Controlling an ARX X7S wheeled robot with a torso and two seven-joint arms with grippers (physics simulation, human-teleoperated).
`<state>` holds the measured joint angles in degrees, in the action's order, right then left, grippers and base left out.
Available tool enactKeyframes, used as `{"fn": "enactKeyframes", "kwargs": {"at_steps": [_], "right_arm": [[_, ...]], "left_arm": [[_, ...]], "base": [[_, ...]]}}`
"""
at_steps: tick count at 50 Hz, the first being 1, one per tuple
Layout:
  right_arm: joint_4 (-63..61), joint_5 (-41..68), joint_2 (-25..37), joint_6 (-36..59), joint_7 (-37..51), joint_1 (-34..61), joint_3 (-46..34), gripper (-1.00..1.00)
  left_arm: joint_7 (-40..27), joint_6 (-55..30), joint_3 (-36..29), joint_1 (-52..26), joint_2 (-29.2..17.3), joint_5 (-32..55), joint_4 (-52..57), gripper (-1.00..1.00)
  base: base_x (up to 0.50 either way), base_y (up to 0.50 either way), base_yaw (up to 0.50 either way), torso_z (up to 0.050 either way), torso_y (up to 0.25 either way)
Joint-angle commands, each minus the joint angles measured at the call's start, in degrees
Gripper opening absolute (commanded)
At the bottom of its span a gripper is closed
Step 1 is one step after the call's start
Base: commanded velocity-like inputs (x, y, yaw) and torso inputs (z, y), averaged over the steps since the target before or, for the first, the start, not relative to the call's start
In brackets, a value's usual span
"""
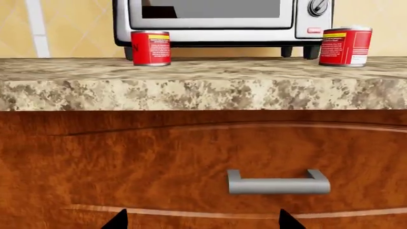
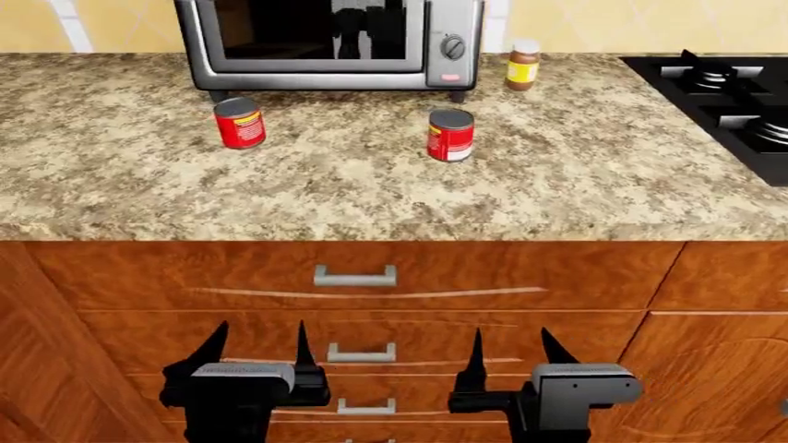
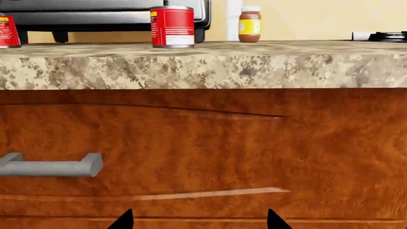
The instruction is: Pick the cans from the counter and place them in their designated side in the cabinet.
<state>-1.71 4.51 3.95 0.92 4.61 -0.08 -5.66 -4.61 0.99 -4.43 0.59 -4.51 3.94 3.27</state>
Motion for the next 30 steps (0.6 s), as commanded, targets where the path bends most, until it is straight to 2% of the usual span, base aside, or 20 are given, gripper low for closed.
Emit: {"fn": "enactKeyframes", "kwargs": {"at_steps": [1, 4, 9, 14, 19, 30], "right_arm": [[-1.1, 0.8, 0.7, 0.5, 1.1, 0.2, -1.3, 1.0], [-4.2, 1.2, 1.1, 3.8, 1.6, 0.5, -1.4, 1.0], [-15.2, 1.9, 3.8, 14.3, 0.9, 1.7, -2.7, 1.0], [-24.2, 5.4, 6.9, 25.3, -1.6, 6.2, -2.4, 1.0], [-31.8, 10.3, 8.9, 38.6, -3.1, 14.2, -0.8, 1.0], [-41.3, 18.2, 12.9, 59.0, -4.7, 29.0, 2.9, 1.0]], "left_arm": [[-1.6, 0.2, -0.1, -0.5, -0.9, 0.8, 1.4, 1.0], [-1.5, -2.0, -0.8, -1.1, -2.0, 0.1, 4.0, 1.0], [2.8, -15.7, -1.9, -4.0, -6.8, 2.4, 14.7, 1.0], [6.9, -21.4, -2.6, -8.1, -11.6, 3.2, 19.7, 1.0], [9.8, -28.9, -0.5, -12.7, -14.5, 7.4, 23.4, 1.0], [13.0, -44.3, 6.1, -20.9, -20.3, 16.1, 28.6, 1.0]], "base": [[0.04, 0.07, 0.0, 0.0, 0.0], [0.0, 0.0, 0.0, 0.0, 0.0], [0.0, 0.0, 0.0, 0.0, 0.0], [0.0, 0.0, 0.0, 0.0, 0.0], [0.0, 0.0, 0.0, 0.0, 0.0], [0.0, 0.0, 0.0, 0.0, 0.0]]}}
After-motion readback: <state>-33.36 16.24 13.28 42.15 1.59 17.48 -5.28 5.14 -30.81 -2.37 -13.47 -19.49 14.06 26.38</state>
